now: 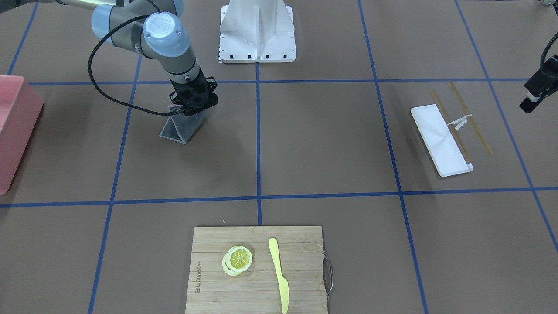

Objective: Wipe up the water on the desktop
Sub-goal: 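Wipe the table surface near the pink bin with the cloth in the right gripper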

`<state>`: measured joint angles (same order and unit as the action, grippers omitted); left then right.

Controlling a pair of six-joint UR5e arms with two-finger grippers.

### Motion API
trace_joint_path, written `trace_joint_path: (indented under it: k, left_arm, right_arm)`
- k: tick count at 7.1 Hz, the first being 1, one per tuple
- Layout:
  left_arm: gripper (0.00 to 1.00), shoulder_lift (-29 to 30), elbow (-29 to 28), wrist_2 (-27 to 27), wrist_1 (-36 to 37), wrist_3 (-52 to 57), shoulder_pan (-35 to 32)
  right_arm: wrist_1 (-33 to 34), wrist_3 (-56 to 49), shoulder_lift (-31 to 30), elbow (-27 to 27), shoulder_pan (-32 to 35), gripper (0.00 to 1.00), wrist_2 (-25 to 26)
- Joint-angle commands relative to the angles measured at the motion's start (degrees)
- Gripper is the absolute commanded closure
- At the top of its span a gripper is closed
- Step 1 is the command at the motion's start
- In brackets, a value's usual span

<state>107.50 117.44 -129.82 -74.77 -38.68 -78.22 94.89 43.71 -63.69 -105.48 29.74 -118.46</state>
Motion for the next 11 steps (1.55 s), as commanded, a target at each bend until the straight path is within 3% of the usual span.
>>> trace_joint_path:
  k: [1,4,7,9,11]
  left_arm:
    - [0.02,0.26,0.24,0.0,0.06,-0.26,-0.09]
    - [0.02,0.44,0.51,0.0,0.06,-0.79,0.0]
    - [0.02,0.17,0.16,0.0,0.06,-0.79,0.0]
    - [0.02,0.0,-0.54,0.0,0.06,-0.79,0.09]
    - [0.02,-0.01,-1.6,0.0,-0.03,-0.44,0.09]
  right_arm:
    - [0.03,-6.12,-0.3,6.38,7.05,1.0,-0.54]
    - [0.03,-19.67,-0.65,13.88,18.39,1.0,-6.41]
    - [-0.14,-23.67,-0.91,16.53,21.24,1.0,-7.22]
    - [-0.06,-20.01,-2.74,12.61,16.62,1.0,-7.4]
    - [0.03,-15.42,-6.77,4.98,11.07,1.0,-8.89]
